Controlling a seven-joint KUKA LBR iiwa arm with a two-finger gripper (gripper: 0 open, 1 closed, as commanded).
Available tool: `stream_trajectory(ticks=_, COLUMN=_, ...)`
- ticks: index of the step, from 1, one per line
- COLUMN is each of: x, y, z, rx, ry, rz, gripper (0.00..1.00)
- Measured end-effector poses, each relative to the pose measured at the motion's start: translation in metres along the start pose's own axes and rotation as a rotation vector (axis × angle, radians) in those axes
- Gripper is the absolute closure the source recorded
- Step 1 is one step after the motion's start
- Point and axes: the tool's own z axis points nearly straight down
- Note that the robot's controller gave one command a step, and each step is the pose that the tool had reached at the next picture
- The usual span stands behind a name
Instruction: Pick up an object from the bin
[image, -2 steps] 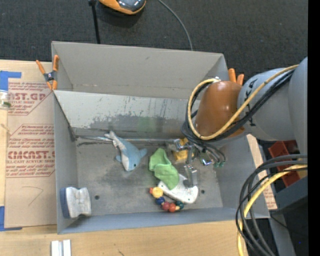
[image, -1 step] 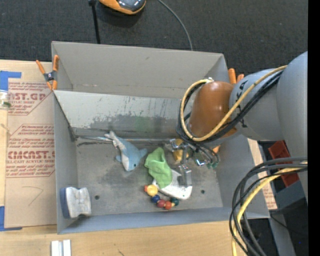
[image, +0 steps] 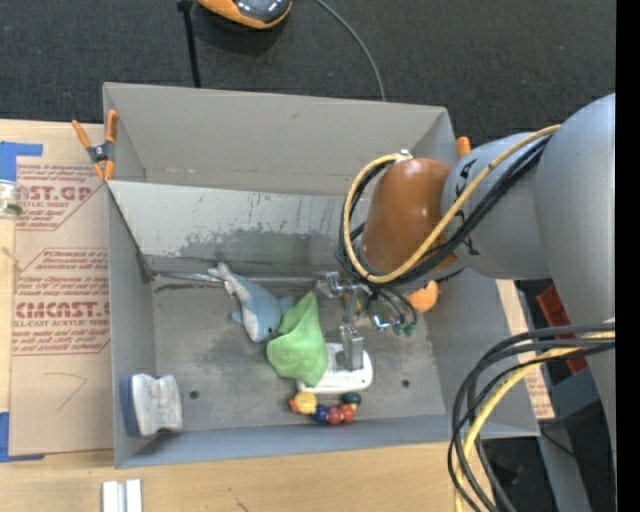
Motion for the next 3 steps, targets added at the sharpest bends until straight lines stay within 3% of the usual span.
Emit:
stream_trajectory(ticks=2, x=-0.006, y=0.035, z=0.003, rx=0.004, ry=0.001, rz=-0.174, gripper=0.00)
stream_trajectory(ticks=3, x=-0.014, y=0.053, z=0.003, rx=0.004, ry=0.001, rz=-0.073, gripper=0.00)
